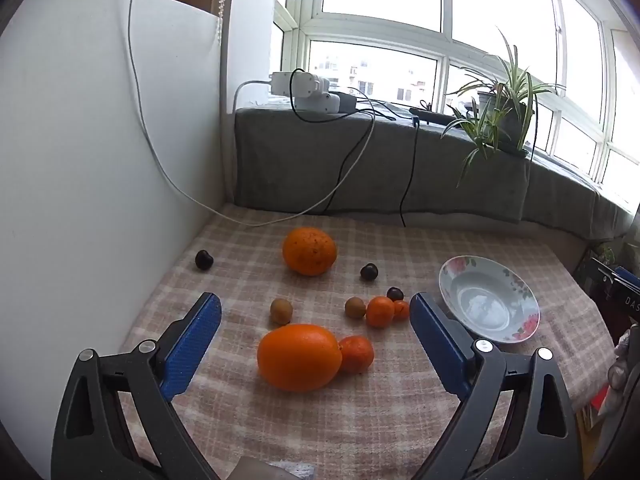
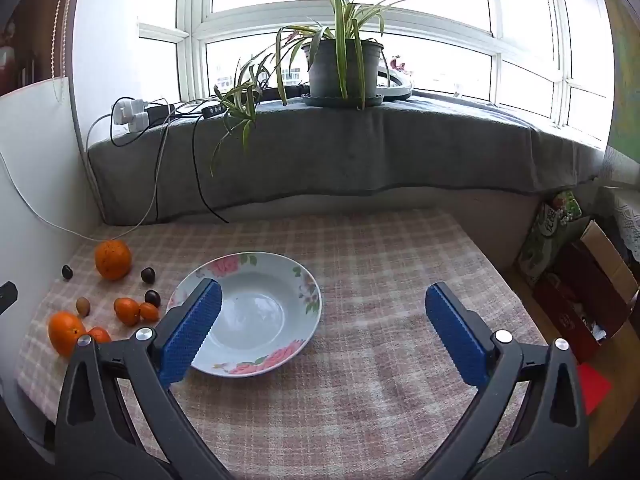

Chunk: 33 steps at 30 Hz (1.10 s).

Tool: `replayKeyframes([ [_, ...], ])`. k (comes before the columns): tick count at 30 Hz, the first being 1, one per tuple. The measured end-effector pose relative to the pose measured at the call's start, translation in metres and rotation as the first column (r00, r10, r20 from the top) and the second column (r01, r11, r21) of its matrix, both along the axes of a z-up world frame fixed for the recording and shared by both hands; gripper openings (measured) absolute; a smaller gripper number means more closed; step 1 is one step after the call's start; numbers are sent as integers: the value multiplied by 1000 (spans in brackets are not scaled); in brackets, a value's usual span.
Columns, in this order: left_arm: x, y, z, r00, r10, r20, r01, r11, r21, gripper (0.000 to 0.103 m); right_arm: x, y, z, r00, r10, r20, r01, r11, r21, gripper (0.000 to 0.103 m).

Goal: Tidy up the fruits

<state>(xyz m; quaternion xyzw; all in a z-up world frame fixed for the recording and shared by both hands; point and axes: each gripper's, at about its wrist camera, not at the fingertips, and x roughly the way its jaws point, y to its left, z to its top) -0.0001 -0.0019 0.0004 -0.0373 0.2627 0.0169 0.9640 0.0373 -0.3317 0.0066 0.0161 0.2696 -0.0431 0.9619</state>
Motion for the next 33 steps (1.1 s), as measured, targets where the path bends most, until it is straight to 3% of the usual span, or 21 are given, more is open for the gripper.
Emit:
replayKeyframes([
  [4, -4, -2, -4, 1000, 0, -3, 0, 1000, -12, 95, -1, 5, -5, 1000, -1, 18, 1, 1000, -17, 103],
  [8, -3, 9, -4, 1000, 15, -17, -16, 999, -31, 95, -3, 4, 10, 999, -6, 34, 7, 1000, -20, 103],
  [33, -1, 10, -3, 1000, 24, -19, -25, 999, -30, 95, -8, 7, 12, 999, -13, 50, 14, 1000, -25, 103],
])
